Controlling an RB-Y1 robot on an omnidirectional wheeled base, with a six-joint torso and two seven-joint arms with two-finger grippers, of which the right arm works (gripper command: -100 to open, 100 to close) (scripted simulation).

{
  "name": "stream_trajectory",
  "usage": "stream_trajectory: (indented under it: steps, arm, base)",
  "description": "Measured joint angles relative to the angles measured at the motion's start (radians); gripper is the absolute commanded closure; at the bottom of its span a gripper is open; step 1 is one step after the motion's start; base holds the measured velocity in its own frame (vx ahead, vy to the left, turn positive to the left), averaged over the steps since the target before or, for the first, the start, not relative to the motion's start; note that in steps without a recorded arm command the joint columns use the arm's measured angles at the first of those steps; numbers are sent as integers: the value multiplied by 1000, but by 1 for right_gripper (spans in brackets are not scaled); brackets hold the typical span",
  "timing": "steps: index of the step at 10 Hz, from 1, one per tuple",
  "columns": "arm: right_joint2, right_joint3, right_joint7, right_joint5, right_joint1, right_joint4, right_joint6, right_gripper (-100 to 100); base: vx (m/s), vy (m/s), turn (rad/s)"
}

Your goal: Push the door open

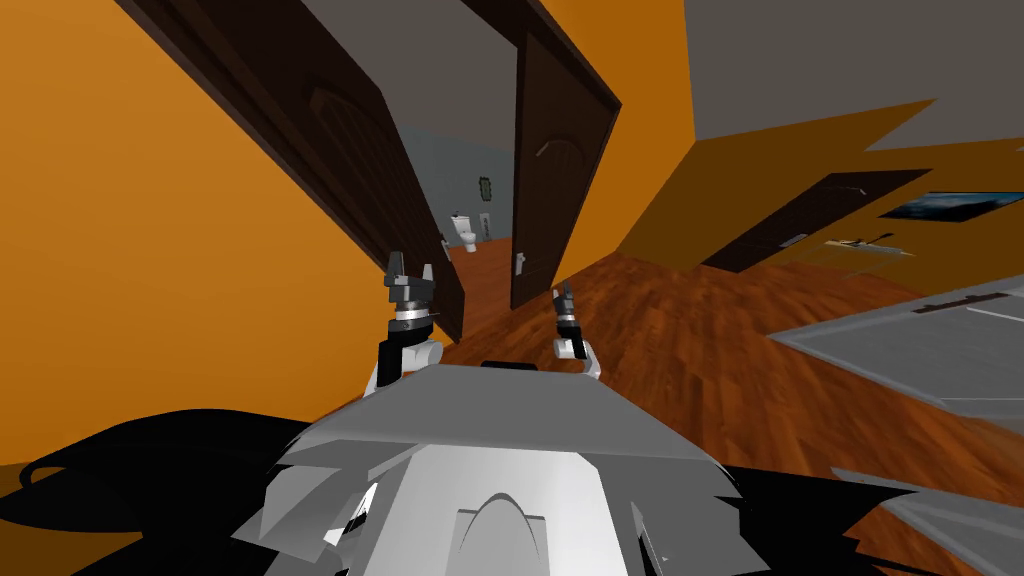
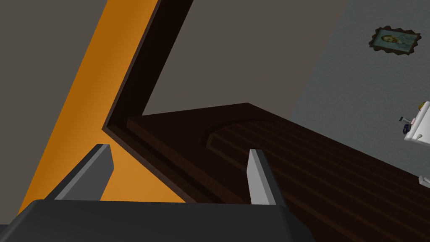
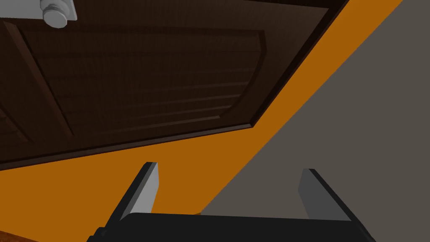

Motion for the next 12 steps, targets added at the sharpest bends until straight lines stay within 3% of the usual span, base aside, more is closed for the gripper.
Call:
stream_trajectory:
  steps: [12]
  arm:
    - [-30, 75, -31, -13, -177, 286, 21, -100]
  base:
    - [108, -81, 99]
